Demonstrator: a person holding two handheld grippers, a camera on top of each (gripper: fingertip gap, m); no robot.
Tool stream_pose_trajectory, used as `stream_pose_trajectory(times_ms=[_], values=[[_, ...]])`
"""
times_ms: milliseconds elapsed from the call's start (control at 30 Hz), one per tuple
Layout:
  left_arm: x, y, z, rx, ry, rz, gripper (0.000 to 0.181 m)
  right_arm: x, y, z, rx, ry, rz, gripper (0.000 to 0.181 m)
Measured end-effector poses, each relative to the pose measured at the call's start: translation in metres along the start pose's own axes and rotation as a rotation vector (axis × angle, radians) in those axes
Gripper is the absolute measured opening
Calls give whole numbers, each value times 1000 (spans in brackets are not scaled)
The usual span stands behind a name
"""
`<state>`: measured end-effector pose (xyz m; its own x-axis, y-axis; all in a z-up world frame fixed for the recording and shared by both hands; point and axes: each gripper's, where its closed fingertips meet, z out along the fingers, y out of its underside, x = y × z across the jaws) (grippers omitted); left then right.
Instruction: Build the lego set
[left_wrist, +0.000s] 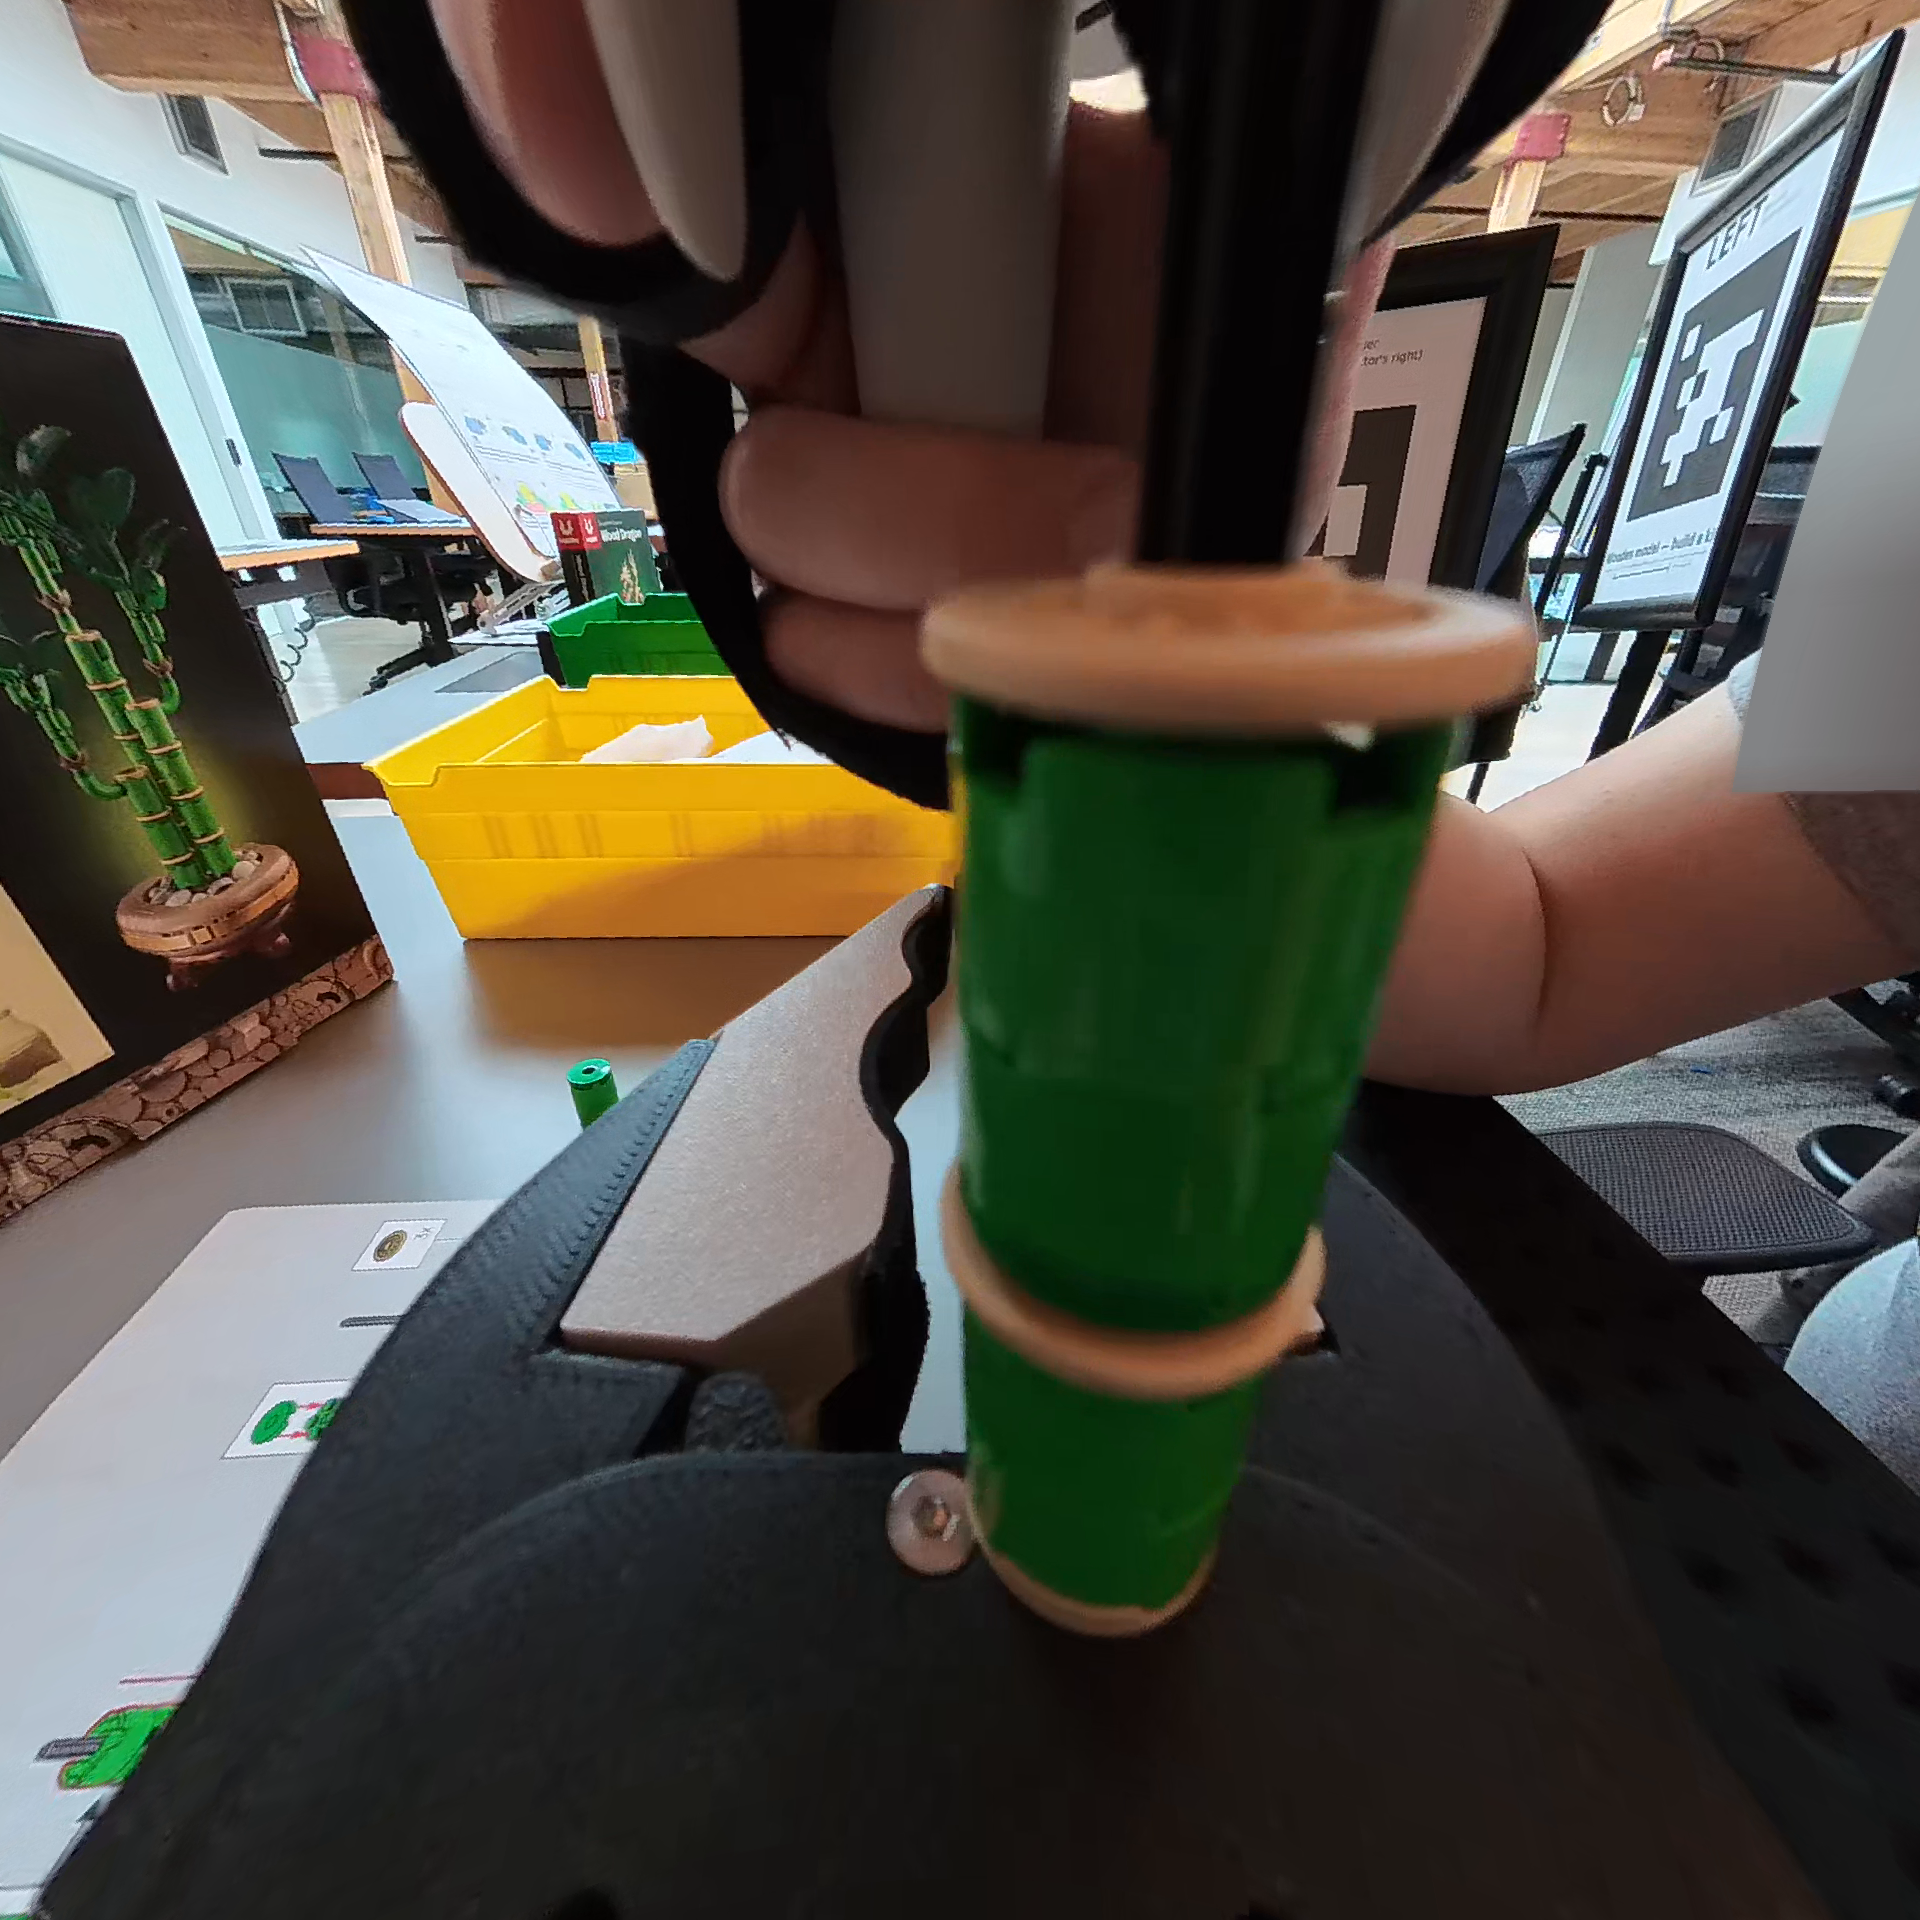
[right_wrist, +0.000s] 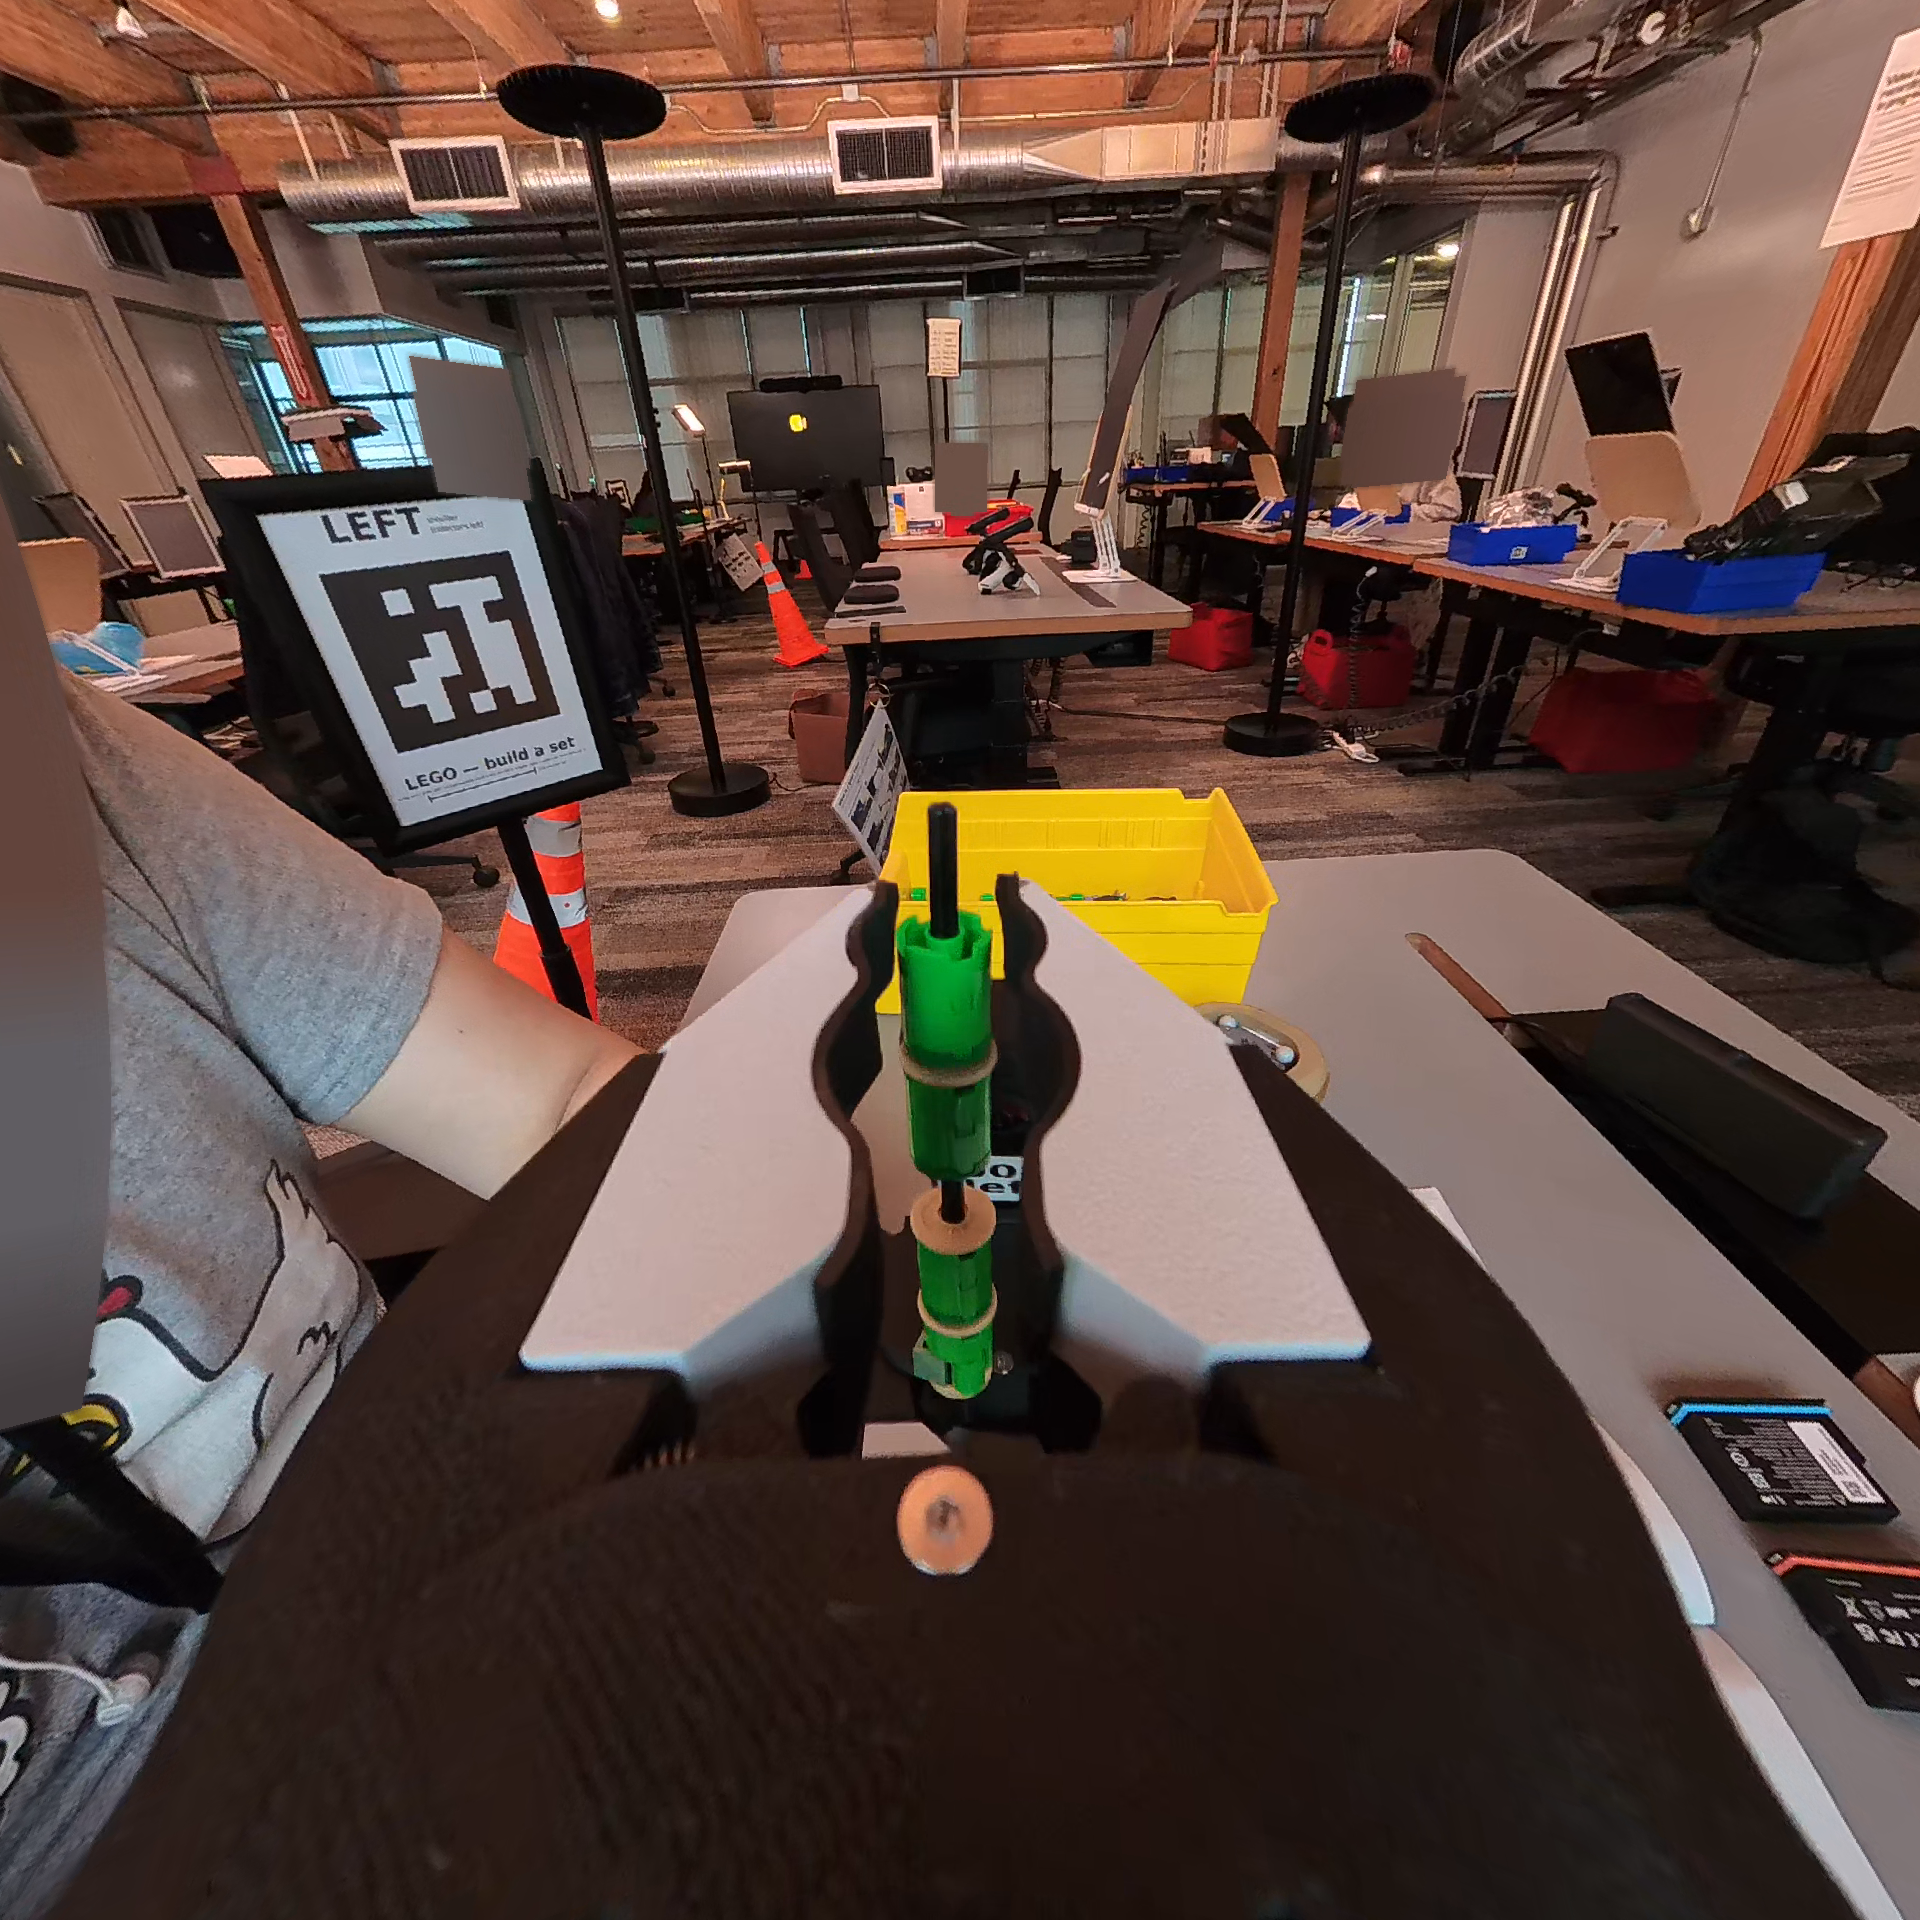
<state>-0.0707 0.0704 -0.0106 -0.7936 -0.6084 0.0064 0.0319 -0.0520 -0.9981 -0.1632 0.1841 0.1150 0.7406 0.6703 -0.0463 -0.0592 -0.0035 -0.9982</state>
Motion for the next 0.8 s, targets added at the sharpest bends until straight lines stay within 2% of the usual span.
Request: stream_pose_trajectory(times_ms=[33, 200, 367, 800], values=[[1, 0, 0, 0, 2, 0, 0, 0, 0, 0, 1, 0, -1, 18], [2, 1, 1, -2, 11, -5, 0, -2, -4, 0, 15, 4, -10, 17], [5, 3, 4, -7, 22, -6, 0, -2, -5, 1, 15, 26, -20, 7], [8, 6, 6, -15, 39, -21, 0, -7, -5, 5, -16, 37, -17, 10]])
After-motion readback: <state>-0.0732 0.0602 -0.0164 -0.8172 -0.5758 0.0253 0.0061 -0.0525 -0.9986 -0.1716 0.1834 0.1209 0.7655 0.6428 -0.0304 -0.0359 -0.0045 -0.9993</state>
